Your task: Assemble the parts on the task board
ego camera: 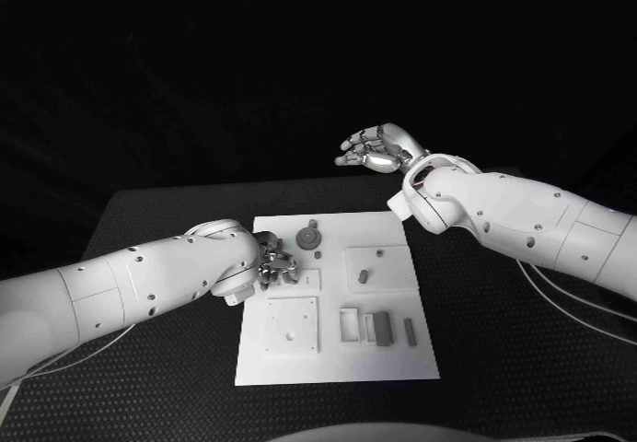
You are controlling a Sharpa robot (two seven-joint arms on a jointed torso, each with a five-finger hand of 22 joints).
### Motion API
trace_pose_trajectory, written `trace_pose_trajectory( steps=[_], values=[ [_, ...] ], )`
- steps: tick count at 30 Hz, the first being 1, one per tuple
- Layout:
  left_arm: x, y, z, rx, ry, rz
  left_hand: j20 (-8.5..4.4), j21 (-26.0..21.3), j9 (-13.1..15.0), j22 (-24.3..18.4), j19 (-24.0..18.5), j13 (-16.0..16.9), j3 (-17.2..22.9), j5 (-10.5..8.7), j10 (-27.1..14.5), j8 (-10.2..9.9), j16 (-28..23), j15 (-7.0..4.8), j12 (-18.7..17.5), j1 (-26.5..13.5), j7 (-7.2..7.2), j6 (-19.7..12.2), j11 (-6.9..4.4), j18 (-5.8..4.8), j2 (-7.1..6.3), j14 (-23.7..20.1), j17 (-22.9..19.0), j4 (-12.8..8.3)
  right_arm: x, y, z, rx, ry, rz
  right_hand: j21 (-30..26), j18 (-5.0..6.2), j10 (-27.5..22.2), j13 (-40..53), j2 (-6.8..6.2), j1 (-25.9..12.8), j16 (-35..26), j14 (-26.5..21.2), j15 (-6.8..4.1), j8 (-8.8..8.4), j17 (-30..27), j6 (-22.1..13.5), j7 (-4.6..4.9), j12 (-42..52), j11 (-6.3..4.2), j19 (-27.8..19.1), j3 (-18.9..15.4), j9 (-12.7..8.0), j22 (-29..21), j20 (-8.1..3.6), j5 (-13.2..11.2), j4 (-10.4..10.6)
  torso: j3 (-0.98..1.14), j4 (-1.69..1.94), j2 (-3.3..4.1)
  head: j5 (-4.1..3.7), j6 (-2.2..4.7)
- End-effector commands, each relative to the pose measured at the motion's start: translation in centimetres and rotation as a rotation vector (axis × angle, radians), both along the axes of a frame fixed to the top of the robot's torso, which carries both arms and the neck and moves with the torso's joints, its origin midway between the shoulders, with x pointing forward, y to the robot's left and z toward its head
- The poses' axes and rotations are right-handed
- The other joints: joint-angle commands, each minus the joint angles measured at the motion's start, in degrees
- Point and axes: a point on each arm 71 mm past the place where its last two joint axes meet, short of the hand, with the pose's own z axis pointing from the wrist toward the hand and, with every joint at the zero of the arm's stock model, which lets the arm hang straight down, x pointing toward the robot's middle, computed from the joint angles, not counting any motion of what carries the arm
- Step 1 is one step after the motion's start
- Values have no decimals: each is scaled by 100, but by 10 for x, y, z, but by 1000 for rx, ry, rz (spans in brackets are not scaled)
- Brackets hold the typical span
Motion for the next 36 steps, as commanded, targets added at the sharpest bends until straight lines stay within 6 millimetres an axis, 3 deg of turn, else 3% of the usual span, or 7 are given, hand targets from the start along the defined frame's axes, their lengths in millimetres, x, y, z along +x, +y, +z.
trace_pose_trajectory(
  steps=[1,9,25,31,36],
  values=[
    [-1,1,-2,38,1,-33,-38,47,890,133,-4,18,32,236,191,-1,44,-101,44,52,-389,726,-281,-84,41,75,-11,-56,0,2,0,-3,6,17,-40,-104,35,-11,-8,29,-25,-8,28,27,-10,-51,238,-36,24,-35,-47,-8,9,9,-8,4,-1,-2,-2,-4,5],
    [-1,-3,-2,56,-6,-56,-52,107,960,135,-4,49,32,457,198,-8,99,-108,105,77,-406,760,-296,-84,25,81,-18,-70,0,2,-1,-3,8,19,-41,-106,37,-25,-9,26,-30,-11,30,30,-16,-51,238,-42,25,-42,-50,-10,20,10,-8,9,-4,1,3,-16,-3],
    [-3,-12,-3,52,10,-76,-62,159,1020,131,15,79,-19,445,227,5,142,-117,167,9,-426,821,-314,-84,31,104,-26,-35,0,4,-1,-5,13,24,-43,-110,42,-45,-7,27,-37,-15,33,35,-23,-51,237,-50,27,-52,-52,-14,36,11,-8,13,4,-1,-1,-19,-13],
    [-4,-15,-3,59,21,-86,-78,190,1056,128,37,108,-24,537,255,24,169,-130,215,-30,-448,877,-334,-84,18,130,-30,-25,0,4,-1,-5,14,26,-44,-111,43,-53,-7,29,-40,-18,34,37,-26,-50,237,-53,27,-56,-53,-15,42,11,-8,13,3,-7,1,-28,-13],
    [-5,-18,-4,66,35,-104,-96,226,1089,127,64,133,-15,723,283,39,199,-145,255,-59,-469,923,-352,-84,17,164,-32,-28,0,5,-1,-6,14,27,-45,-111,43,-59,-8,31,-42,-20,35,39,-28,-50,237,-56,28,-58,-53,-16,47,11,-7,12,4,-3,1,-27,-26]
  ],
)
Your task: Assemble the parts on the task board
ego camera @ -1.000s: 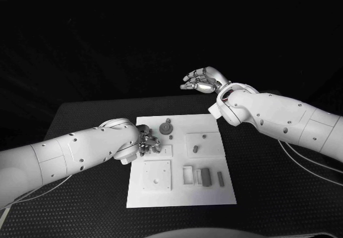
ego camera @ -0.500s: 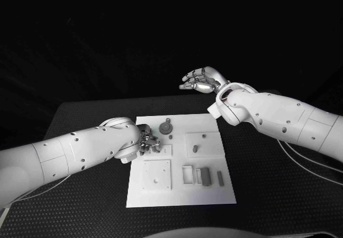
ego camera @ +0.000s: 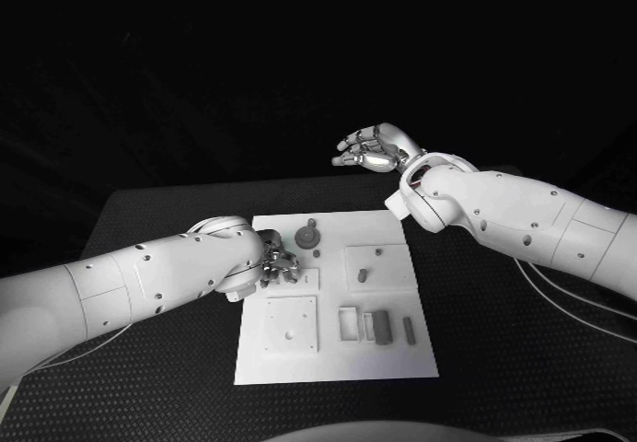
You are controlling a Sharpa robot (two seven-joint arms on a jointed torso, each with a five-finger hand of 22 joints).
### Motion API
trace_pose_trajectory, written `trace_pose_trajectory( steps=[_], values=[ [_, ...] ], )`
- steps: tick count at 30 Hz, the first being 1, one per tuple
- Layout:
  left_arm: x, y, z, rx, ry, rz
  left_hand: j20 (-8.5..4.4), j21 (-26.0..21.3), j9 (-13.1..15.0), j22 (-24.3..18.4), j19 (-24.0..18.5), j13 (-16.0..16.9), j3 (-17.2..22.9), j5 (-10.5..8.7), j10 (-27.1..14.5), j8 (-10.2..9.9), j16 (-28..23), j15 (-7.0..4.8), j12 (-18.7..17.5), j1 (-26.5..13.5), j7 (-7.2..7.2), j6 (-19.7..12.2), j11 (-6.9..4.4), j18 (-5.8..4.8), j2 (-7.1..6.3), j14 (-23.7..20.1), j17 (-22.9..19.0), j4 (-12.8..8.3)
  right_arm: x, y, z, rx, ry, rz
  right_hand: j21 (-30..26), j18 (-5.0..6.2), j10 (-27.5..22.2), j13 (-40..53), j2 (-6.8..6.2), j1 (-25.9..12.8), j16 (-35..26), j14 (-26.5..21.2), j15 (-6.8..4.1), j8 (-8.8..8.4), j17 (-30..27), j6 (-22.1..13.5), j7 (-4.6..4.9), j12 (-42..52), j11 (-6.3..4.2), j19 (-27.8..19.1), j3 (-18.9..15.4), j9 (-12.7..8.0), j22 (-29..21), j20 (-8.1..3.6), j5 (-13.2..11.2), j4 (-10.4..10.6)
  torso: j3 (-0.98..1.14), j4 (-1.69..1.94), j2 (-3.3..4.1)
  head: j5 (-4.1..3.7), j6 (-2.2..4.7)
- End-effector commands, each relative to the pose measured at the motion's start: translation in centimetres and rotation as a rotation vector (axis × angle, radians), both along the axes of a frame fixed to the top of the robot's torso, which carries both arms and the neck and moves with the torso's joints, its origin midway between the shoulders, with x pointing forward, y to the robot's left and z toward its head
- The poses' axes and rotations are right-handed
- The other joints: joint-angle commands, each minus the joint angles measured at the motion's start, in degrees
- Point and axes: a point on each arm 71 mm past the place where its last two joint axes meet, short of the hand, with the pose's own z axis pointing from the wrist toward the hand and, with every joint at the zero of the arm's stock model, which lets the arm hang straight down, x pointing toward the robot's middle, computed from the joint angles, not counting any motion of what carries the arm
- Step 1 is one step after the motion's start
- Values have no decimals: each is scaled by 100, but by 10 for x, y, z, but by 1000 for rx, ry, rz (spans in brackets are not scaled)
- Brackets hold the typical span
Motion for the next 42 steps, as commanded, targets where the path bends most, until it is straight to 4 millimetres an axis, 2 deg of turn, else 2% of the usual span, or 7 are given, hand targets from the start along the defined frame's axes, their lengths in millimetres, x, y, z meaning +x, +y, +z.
trace_pose_trajectory(
  steps=[1,10,15,20,28,33,42],
  values=[
    [-7,-9,-5,14,48,-53,-54,23,346,126,46,9,26,413,274,41,20,-153,31,-26,-453,904,-342,-83,48,135,-9,11,-1,2,0,-3,3,16,-17,-113,23,-11,-8,32,-19,-8,24,39,-6,-50,237,-35,8,-39,-37,-6,8,-9,-8,-3,1,4,-1,-5,2],
    [-7,-13,-6,15,57,-64,-56,32,354,125,50,13,20,429,277,43,24,-156,38,-43,-455,909,-345,-83,42,139,-11,13,-1,2,0,-4,4,16,-19,-115,22,-26,-11,34,-27,-17,28,42,-12,-52,237,-42,10,-46,-39,-9,18,-7,-8,-3,-6,4,2,-17,3],
    [-7,-11,-6,1,51,-50,-52,49,380,122,40,24,-157,186,257,34,19,-163,38,-217,-453,903,-333,-83,0,127,-27,76,-1,2,0,-5,6,16,-23,-119,19,-41,-16,35,-34,-27,32,42,-19,-58,238,-50,13,-56,-42,-13,29,-6,-8,-2,-8,8,-1,-31,6],
    [-6,-8,-5,-7,42,-39,-70,41,413,108,-2,24,-700,-780,228,8,16,-177,12,-545,-446,873,-335,-78,-324,98,-45,133,-1,1,0,-5,5,14,-26,-122,18,-53,-20,35,-38,-32,35,41,-23,-64,241,-56,16,-65,-44,-17,37,-4,-8,-1,-9,12,-3,-36,8],
    [-4,-5,-4,-28,24,-17,-110,-38,442,76,-55,21,-1409,-1497,184,-43,18,-210,-20,-945,-455,830,-340,-81,-512,43,-62,14,-1,1,0,-5,5,13,-37,-133,16,-79,-31,43,-49,-47,41,41,-33,-77,245,-68,21,-94,-46,-25,58,0,-8,-1,-12,12,0,-37,8],
    [-3,-1,-4,-44,16,3,-122,-86,458,61,-71,24,-1700,-1571,173,-60,25,-215,-26,-1108,-452,824,-339,-80,-602,14,-65,-39,0,0,0,-5,4,12,-40,-137,17,-87,-31,44,-51,-50,42,42,-36,-79,245,-71,22,-103,-47,-27,65,2,-8,2,-15,8,-2,-36,23],
    [6,13,14,-101,-21,44,-124,-116,457,55,-93,11,-1760,-1570,130,-95,9,-218,-62,-1036,-437,773,-326,-82,-576,-26,-75,-49,0,-2,0,-6,3,7,-42,-140,18,-96,-33,45,-53,-53,44,43,-38,-82,246,-74,23,-110,-48,-29,73,3,-8,4,-13,18,-10,-48,63]
  ],
)
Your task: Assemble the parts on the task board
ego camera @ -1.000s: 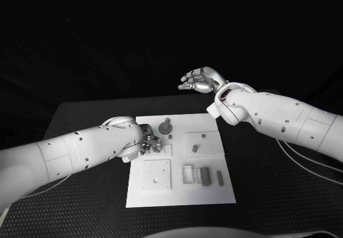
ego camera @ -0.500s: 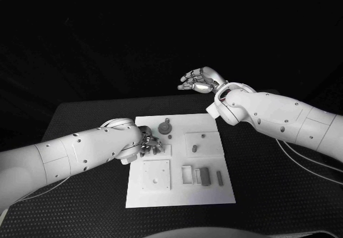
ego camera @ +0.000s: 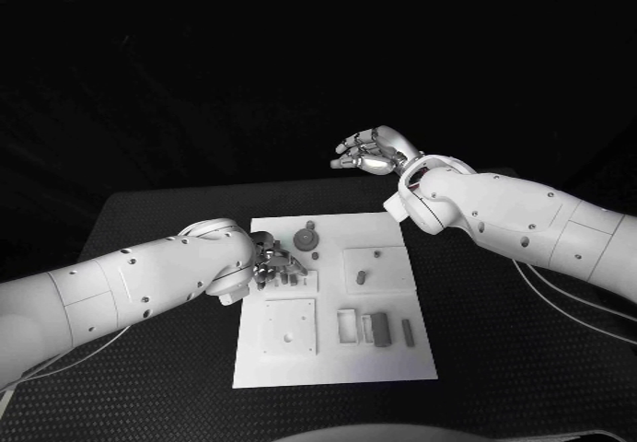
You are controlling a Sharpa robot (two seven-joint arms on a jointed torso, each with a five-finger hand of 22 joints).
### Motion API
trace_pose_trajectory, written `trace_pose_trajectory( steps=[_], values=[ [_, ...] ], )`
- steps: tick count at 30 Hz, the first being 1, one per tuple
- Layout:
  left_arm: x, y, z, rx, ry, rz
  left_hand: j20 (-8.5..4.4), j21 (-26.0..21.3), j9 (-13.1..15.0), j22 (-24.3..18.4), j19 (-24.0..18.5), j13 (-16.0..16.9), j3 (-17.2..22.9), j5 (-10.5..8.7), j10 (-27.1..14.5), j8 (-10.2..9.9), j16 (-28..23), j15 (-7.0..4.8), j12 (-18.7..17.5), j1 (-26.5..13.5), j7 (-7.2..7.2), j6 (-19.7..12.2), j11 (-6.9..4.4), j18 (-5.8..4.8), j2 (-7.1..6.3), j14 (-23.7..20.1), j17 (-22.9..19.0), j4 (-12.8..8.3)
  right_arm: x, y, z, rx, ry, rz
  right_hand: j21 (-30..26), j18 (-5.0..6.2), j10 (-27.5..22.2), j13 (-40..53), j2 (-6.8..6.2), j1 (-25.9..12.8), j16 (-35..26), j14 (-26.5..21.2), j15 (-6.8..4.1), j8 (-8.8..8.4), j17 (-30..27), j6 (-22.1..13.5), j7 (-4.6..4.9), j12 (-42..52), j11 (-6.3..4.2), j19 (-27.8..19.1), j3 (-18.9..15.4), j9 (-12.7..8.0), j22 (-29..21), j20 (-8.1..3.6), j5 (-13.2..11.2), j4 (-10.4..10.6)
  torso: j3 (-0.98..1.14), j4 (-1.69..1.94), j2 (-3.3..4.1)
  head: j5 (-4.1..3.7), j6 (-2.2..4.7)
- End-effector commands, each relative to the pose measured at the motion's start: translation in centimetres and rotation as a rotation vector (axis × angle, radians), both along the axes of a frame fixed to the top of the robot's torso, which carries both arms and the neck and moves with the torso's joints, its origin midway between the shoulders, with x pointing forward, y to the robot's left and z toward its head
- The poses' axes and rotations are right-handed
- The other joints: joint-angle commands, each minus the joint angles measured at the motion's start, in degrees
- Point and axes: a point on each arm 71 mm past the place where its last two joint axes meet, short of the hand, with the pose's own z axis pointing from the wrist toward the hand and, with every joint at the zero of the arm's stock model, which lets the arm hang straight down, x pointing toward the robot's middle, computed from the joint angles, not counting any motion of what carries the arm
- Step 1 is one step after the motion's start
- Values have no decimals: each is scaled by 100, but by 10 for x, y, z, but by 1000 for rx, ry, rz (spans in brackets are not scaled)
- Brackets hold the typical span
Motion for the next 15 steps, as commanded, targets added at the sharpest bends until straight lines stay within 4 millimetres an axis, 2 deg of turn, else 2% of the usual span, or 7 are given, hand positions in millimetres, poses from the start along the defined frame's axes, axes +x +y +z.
trace_pose_trajectory(
  steps=[1,6,7,8,11,15],
  values=[
    [5,2,11,-58,-29,13,8,-69,-3,51,-79,-28,-66,-31,-63,-78,-17,8,-82,58,24,-111,54,-83,42,-95,-25,4,0,0,0,-4,-2,8,-20,-48,18,-10,-33,45,-31,-16,7,14,-6,-42,247,-29,23,-28,-32,-7,11,2,-8,-12,0,8,-7,-5,29],
    [20,16,30,-65,-42,38,88,-182,-60,23,-229,-114,-134,-27,-230,-251,-126,77,-253,230,127,-313,154,-83,94,-254,-90,12,1,-2,0,-5,-2,4,-20,-48,19,-13,-32,46,-31,-15,7,15,-6,-43,247,-30,23,-30,-32,-7,14,2,-8,-11,1,2,-2,-8,65],
    [23,20,34,-60,-51,47,94,-191,-64,21,-236,-120,-115,7,-238,-265,-133,84,-265,275,133,-322,159,-83,135,-263,-96,14,1,-3,0,-6,-2,3,-20,-48,19,-14,-32,46,-31,-15,7,15,-6,-43,247,-30,23,-30,-31,-7,14,2,-8,-11,1,0,-1,-9,76],
    [28,24,38,-54,-60,55,109,-204,-70,18,-244,-128,-87,119,-244,-283,-141,96,-280,330,146,-325,166,-83,167,-272,-106,25,1,-3,0,-6,-2,2,-20,-48,19,-15,-31,46,-31,-15,7,15,-6,-43,247,-30,23,-31,-31,-8,15,2,-8,-10,3,-3,0,-10,86],
    [40,35,49,-35,-91,86,127,-221,-86,13,-253,-140,-74,164,-273,-328,-155,111,-307,332,159,-365,181,-83,165,-288,-120,50,1,-3,-1,-6,-2,1,-20,-49,20,-16,-30,46,-30,-15,7,15,-7,-43,247,-31,23,-31,-31,-8,17,2,-8,-10,4,-3,5,-21,109],
    [53,42,56,-13,-136,116,179,-314,-120,-22,-357,-190,-58,116,-438,-451,-263,152,-440,329,235,-533,256,-83,129,-405,-190,53,1,-3,-1,-7,0,3,-20,-49,20,-17,-30,47,-30,-15,7,16,-7,-43,247,-31,23,-31,-31,-8,18,2,-8,-9,8,-7,4,-19,121]
  ],
)
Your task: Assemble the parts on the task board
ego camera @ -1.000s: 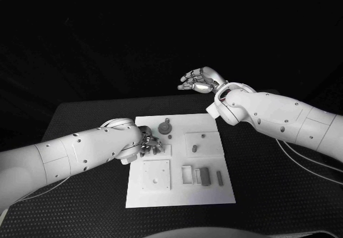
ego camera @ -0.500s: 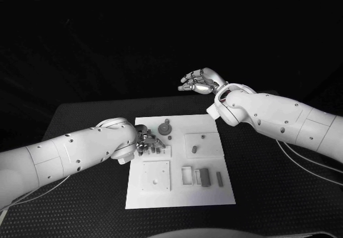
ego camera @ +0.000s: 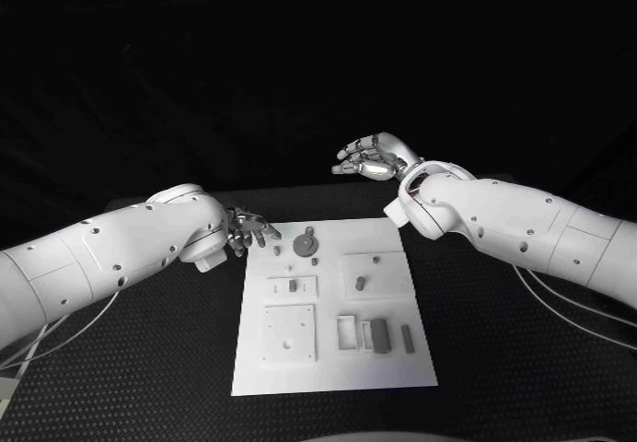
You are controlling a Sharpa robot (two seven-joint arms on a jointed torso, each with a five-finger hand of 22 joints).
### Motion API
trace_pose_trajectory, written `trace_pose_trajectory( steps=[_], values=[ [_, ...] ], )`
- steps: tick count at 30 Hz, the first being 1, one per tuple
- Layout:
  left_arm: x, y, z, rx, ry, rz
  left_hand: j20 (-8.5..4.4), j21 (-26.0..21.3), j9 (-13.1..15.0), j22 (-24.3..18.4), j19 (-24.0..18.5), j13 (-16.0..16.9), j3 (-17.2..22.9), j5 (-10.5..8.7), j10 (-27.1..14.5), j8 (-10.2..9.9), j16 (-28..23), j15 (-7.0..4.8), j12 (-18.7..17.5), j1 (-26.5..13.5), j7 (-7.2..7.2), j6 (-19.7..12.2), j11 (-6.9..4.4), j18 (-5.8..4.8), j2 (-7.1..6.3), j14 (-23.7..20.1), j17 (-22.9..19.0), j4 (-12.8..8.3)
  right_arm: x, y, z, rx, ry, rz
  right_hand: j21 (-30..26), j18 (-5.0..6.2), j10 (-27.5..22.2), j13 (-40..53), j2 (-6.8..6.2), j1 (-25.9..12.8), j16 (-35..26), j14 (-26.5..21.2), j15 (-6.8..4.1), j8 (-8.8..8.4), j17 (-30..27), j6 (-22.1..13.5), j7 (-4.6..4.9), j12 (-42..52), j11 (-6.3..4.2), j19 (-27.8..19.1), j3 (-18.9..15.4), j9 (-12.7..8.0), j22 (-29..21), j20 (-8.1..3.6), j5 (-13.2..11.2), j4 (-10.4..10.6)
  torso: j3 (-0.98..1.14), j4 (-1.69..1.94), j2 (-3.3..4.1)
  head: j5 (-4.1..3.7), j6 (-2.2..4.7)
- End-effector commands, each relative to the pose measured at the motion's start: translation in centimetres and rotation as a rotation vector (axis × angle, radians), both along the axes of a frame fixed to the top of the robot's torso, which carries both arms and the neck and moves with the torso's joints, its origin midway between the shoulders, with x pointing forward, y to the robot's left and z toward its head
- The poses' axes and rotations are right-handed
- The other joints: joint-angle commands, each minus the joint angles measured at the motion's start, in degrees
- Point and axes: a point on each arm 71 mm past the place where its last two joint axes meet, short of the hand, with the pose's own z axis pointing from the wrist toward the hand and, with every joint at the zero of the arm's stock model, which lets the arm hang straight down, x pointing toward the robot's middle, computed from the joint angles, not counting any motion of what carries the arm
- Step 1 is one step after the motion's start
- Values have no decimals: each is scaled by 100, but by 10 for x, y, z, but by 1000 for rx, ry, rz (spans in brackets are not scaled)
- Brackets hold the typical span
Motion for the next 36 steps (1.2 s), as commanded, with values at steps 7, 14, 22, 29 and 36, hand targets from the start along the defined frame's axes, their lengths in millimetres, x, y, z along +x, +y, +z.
trace_pose_trajectory(
  steps=[7,14,22,29,36],
  values=[
    [17,-12,1,67,-67,-16,80,-136,-228,-45,-141,-49,153,11,-149,-436,-116,106,-137,89,241,-640,219,-83,16,-134,-100,60,0,5,0,-1,-1,20,-19,-50,21,-16,-28,41,-30,-14,8,17,-9,-46,249,-34,25,-32,-33,-11,14,3,-8,-2,-2,-7,16,14,42],
    [24,-14,-4,127,-90,-34,86,-148,-298,-44,-134,-42,154,-38,-147,-521,-107,116,-129,43,282,-745,258,-83,-24,-132,-113,87,1,8,-1,0,1,25,-19,-50,22,-20,-26,41,-30,-14,8,17,-10,-47,249,-35,25,-32,-33,-12,18,3,-8,0,9,-21,9,19,33],
    [25,-21,-15,178,-31,-66,85,-159,-341,-41,-130,-32,137,-67,-147,-535,-95,119,-118,0,287,-724,263,-83,-75,-132,-121,89,1,10,-1,1,0,29,-19,-50,21,-24,-25,42,-31,-16,8,17,-11,-49,249,-37,25,-33,-33,-13,21,3,-8,0,13,-21,10,4,25],
    [25,-24,-23,190,-4,-70,84,-171,-367,-40,-132,-26,132,-95,-154,-527,-89,121,-114,-37,274,-677,251,-83,-57,-139,-128,101,2,12,-2,1,5,41,-28,-60,-6,-76,-5,46,-57,-62,28,28,-31,-57,215,-70,19,-60,-39,-22,62,6,-8,2,13,-10,6,-12,19],
    [24,-28,-30,200,8,-84,87,-183,-392,-37,-138,-25,188,-70,-167,-520,-88,126,-118,-1,266,-636,245,-83,26,-152,-137,108,2,14,-2,3,4,43,-37,-71,-9,-110,30,31,-9,22,-3,46,-17,-42,212,-88,31,-86,-49,-24,94,10,-8,20,15,-23,13,-25,8]
  ],
)
